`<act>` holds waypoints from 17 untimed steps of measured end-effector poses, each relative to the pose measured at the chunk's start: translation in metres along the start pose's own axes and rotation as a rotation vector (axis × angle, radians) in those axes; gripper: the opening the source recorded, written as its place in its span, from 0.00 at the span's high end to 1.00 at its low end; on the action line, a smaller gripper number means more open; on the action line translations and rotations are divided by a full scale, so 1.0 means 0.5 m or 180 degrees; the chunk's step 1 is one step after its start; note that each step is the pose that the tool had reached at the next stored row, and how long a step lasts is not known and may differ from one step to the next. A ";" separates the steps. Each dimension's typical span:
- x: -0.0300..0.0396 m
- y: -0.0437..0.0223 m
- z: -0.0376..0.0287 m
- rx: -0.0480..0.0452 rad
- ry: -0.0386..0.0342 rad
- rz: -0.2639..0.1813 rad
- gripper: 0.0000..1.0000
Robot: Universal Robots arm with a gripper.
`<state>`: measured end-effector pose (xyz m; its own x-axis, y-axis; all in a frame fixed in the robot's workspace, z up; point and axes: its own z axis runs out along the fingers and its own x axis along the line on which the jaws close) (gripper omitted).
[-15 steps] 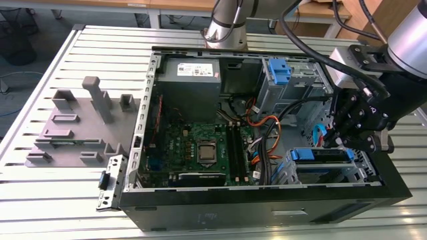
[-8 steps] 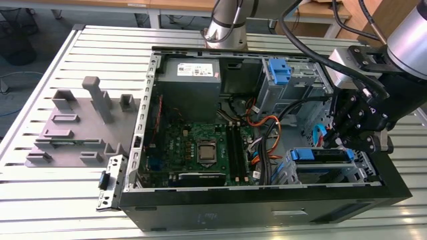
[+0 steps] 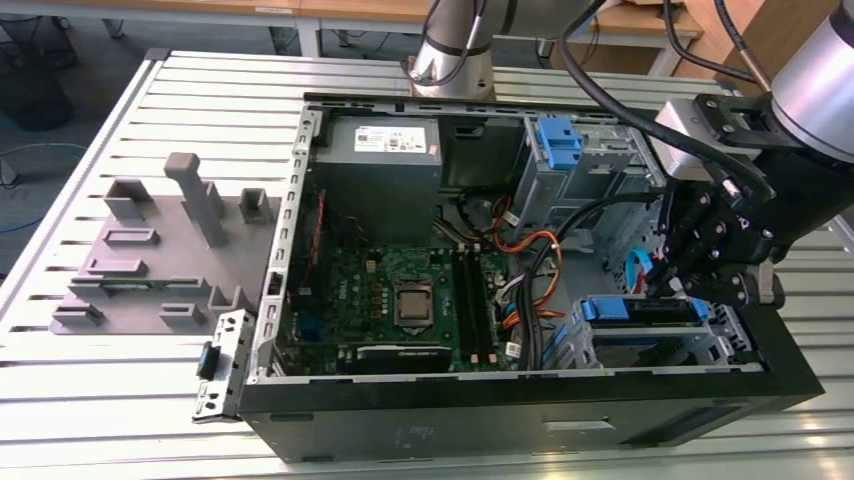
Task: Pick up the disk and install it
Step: 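Insert the first disk wire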
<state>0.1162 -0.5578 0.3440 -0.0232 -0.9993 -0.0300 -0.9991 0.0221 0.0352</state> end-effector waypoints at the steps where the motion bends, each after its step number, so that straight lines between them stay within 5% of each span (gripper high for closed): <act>1: 0.000 0.000 0.000 0.0000 0.0000 0.0000 0.84; 17: 0.007 0.000 0.008 0.0011 -0.0004 -0.0018 0.84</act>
<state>0.1161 -0.5614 0.3401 -0.0176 -0.9993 -0.0316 -0.9994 0.0166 0.0316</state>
